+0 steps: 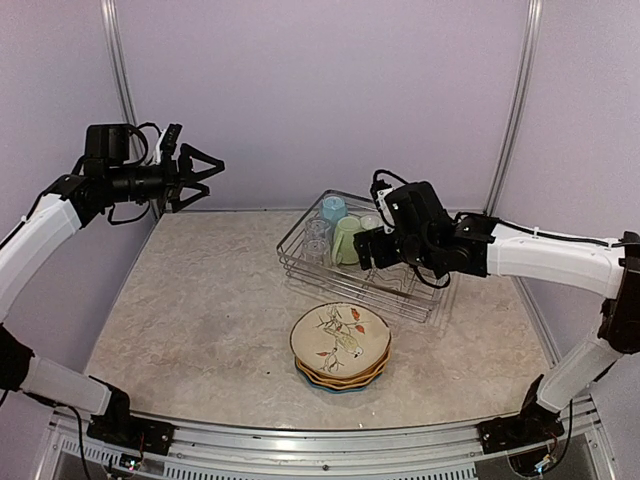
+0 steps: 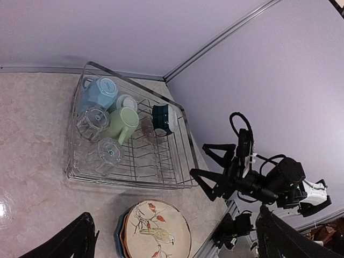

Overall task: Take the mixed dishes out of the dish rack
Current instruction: Grab the bowl from the dish rack.

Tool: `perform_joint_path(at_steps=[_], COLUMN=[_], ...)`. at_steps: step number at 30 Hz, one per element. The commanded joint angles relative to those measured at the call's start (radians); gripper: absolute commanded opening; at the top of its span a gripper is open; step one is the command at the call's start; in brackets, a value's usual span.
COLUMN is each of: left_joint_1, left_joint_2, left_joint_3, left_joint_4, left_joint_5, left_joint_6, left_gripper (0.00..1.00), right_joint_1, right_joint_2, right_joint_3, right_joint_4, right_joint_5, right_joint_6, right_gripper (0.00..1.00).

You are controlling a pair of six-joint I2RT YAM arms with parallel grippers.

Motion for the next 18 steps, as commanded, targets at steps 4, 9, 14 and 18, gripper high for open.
perform_joint_path(at_steps=[4, 9, 14, 18], left_joint_1=[-0.021, -0.041, -0.047, -0.05], left_joint_2=[-0.002, 0.004, 0.017, 0.028], left_joint_3=[-0.017, -0.02, -0.024, -0.027], left_joint_4=[0.026, 0.028, 0.035, 0.04], left_joint_5=[0.026, 0.027, 0.036, 0.048], left_joint_6=[-0.013, -0.015, -0.024, -0.032], left_gripper=[0.99, 0.99, 0.99, 0.99], right_joint_1=[-0.172, -0.263, -0.323, -0.33], right_joint_2=[0.104, 0.207, 0.311, 0.433], right_joint_3=[0.135, 0.22, 0.337, 0.449], right_joint_4=[-0.156, -0.237, -0.337, -0.392], right_joint_5=[0.221, 0.232, 0.262, 0.242], right_joint_6=[0.159, 0.163, 0.231, 0.224], right_gripper=[1.0, 1.0, 1.0, 1.0])
